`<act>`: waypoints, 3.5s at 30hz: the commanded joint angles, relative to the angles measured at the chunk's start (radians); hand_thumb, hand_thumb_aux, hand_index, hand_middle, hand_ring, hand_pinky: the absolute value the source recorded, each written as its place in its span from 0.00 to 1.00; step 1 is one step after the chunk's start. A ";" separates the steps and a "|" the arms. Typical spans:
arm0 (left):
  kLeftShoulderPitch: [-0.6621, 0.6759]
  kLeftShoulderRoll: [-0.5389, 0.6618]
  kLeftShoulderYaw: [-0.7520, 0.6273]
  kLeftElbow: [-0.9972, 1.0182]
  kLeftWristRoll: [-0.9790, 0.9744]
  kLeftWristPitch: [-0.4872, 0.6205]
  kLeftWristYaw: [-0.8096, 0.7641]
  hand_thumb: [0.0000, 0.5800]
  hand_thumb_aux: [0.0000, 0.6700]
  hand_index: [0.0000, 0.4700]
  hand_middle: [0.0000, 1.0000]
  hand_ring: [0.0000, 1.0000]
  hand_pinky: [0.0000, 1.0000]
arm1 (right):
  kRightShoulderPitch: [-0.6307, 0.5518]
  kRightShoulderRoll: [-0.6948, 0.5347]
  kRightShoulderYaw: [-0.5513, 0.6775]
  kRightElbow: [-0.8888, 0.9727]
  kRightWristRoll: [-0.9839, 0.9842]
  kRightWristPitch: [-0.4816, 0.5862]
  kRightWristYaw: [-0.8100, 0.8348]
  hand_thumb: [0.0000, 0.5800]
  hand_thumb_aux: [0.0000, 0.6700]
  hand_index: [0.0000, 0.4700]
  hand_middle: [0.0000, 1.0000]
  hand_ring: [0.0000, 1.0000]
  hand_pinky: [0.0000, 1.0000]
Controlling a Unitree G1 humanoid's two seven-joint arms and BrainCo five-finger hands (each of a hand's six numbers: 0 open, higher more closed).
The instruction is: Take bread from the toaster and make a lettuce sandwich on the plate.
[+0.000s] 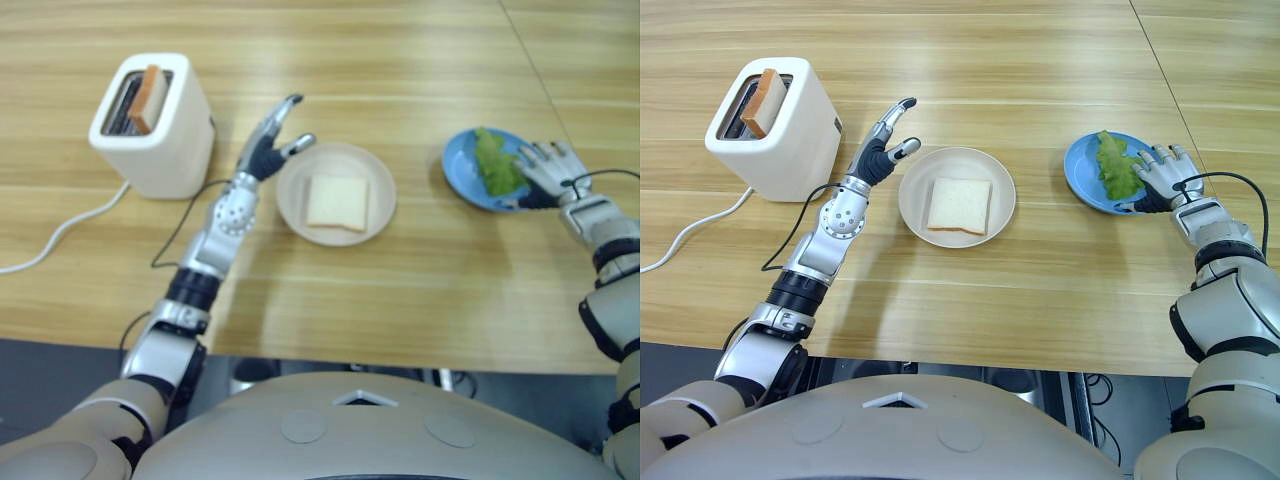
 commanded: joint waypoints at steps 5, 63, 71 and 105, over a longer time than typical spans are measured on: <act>0.019 -0.003 0.002 0.000 -0.005 0.015 -0.009 0.00 0.00 0.00 0.00 0.00 0.00 | 0.009 0.004 0.017 0.020 0.065 -0.020 0.078 1.00 1.00 0.98 0.00 0.00 0.00; -0.048 -0.046 0.135 0.194 -0.117 -0.073 0.097 0.00 0.00 0.00 0.00 0.00 0.00 | 0.041 0.300 -0.121 -0.772 0.143 -0.132 0.098 1.00 1.00 0.98 1.00 1.00 1.00; -0.048 -0.047 0.131 0.205 -0.106 -0.076 0.097 0.00 0.00 0.00 0.00 0.00 0.00 | 0.102 0.354 -0.055 -0.682 0.141 -0.165 0.063 1.00 1.00 0.98 1.00 1.00 1.00; 0.017 0.033 0.149 -0.068 0.043 -0.020 0.177 0.00 0.00 0.00 0.00 0.00 0.00 | 0.468 0.071 -0.448 -1.341 0.256 -0.021 0.254 0.00 0.00 0.00 0.00 0.00 0.00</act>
